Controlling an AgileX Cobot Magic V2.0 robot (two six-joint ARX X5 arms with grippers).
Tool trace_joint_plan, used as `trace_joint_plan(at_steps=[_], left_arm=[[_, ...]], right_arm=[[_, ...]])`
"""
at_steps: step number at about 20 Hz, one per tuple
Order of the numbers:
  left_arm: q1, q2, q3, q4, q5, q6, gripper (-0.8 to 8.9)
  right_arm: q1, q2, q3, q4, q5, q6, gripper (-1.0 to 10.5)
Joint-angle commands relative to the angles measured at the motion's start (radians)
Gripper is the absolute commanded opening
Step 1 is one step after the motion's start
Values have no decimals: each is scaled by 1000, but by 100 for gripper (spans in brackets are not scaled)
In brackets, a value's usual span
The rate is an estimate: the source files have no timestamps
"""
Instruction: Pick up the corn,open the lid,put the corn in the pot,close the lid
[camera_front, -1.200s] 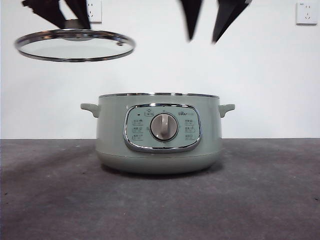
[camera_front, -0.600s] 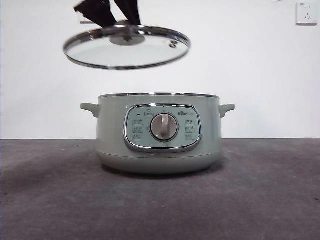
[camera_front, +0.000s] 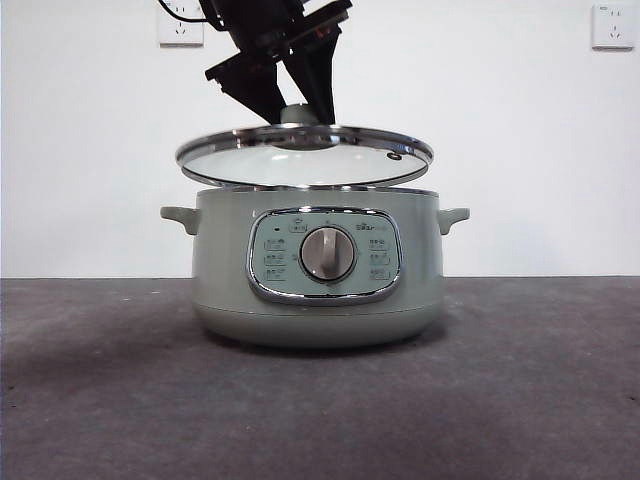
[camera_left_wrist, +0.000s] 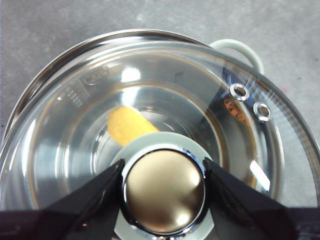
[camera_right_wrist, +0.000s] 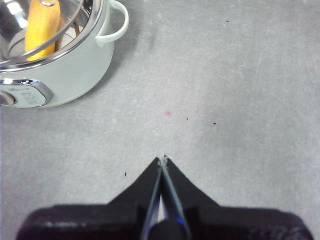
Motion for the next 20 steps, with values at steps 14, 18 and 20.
trace_joint_plan(at_steps=[14,18,20], left_arm=[[-2,40,7,98,3,-19,-9],[-3,58,7,95,4,-17,-9],[-3,74,7,93,0,-17,-9]], right_arm=[[0,-22,-13,-23,0,26,-10],[0,-22,-13,-24,0,33,-10],[0,-22,-13,-23,0,33,-10]])
